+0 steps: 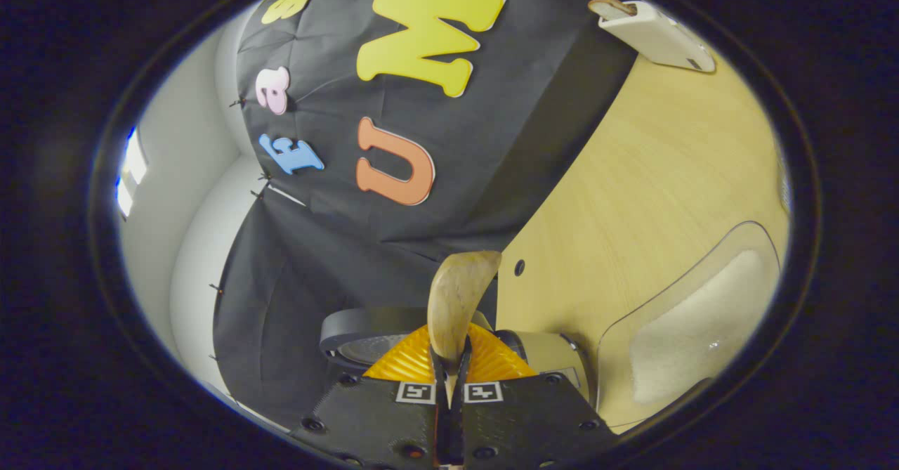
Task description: Close the left gripper, press the button to open the rice cooker; take a wooden spoon from the chopstick holder with the right hand, scoop a spoonful of rice and pour it into the rice cooker, then put the wooden spoon back into the chopstick holder.
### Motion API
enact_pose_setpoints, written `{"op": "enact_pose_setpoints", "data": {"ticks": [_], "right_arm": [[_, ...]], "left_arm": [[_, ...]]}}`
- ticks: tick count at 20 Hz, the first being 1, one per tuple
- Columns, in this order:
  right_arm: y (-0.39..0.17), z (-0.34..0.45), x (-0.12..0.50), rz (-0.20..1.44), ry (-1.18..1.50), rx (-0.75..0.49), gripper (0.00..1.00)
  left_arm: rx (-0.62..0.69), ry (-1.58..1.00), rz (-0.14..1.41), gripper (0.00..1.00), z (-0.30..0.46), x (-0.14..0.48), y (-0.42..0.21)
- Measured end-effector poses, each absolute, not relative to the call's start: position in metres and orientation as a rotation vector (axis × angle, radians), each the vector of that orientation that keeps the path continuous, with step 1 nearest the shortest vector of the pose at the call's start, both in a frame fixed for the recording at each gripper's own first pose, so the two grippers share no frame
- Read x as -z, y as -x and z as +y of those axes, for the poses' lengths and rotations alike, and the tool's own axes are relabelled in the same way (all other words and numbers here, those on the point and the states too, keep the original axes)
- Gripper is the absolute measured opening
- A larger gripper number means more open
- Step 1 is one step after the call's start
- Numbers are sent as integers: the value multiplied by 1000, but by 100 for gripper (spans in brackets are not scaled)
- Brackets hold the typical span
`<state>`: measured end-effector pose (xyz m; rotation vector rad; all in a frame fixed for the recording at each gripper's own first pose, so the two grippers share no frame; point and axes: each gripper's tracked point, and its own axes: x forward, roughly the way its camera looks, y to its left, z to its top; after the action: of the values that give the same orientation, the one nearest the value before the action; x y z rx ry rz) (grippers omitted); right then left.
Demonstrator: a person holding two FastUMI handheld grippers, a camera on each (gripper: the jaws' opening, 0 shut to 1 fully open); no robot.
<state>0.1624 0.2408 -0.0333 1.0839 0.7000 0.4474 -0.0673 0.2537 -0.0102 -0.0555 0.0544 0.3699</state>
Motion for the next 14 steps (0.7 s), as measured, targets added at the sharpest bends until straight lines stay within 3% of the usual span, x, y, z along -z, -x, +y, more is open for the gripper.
{"op": "enact_pose_setpoints", "data": {"ticks": [14], "right_arm": [[-159, 337, 18, 571, -828, -510, 0]], "left_arm": [[-405, 79, 85, 99, 279, 26, 76]]}}
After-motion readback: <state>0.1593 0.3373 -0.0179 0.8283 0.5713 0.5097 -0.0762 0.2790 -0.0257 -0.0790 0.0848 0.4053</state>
